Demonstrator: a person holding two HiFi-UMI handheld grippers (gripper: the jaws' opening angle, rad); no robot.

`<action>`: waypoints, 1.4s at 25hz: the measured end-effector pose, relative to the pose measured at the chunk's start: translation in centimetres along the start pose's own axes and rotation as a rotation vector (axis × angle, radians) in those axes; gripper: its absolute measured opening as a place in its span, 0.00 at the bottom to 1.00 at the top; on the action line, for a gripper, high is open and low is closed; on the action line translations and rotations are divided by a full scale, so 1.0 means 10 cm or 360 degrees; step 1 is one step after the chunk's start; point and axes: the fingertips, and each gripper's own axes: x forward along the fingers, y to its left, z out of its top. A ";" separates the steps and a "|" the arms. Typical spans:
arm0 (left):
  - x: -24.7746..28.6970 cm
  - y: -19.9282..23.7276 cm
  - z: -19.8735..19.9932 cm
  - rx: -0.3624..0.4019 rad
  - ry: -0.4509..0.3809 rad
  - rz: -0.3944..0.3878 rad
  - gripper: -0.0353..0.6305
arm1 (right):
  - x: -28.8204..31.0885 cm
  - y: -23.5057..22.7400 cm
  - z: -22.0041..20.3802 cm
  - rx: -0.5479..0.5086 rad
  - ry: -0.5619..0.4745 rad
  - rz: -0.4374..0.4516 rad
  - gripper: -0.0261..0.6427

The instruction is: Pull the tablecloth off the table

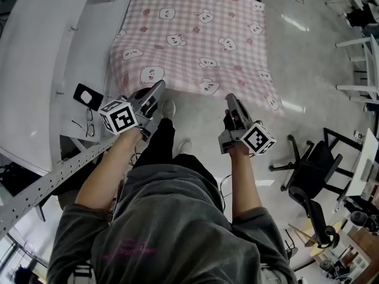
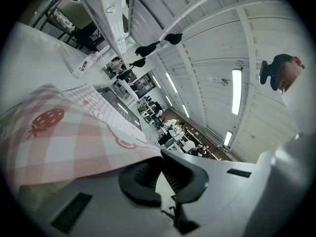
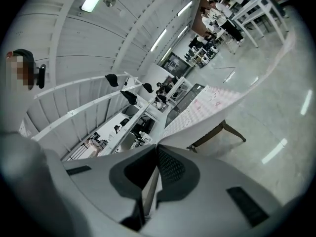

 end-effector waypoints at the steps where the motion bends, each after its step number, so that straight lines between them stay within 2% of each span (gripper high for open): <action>1: -0.05 -0.07 -0.03 0.0000 -0.0005 -0.0001 0.05 | -0.08 0.05 -0.01 -0.0001 0.0001 0.0010 0.05; 17: -0.62 -0.87 -0.37 0.0048 -0.0120 -0.0054 0.05 | -0.96 0.51 -0.09 -0.0087 -0.0027 0.0151 0.05; 21: -0.76 -1.00 -0.44 0.0018 -0.0138 -0.0066 0.05 | -1.12 0.62 -0.14 -0.0138 -0.0016 0.0173 0.05; 25: -0.92 -1.05 -0.53 -0.0020 -0.0116 -0.0059 0.05 | -1.23 0.74 -0.26 -0.0115 0.0031 0.0187 0.05; 30: -1.08 -1.22 -0.60 -0.0100 -0.0155 -0.0051 0.05 | -1.40 0.87 -0.35 -0.0110 0.0087 0.0216 0.05; 35: -1.22 -1.40 -0.62 -0.0052 -0.0162 -0.0048 0.05 | -1.58 1.02 -0.43 -0.0088 0.0108 0.0202 0.05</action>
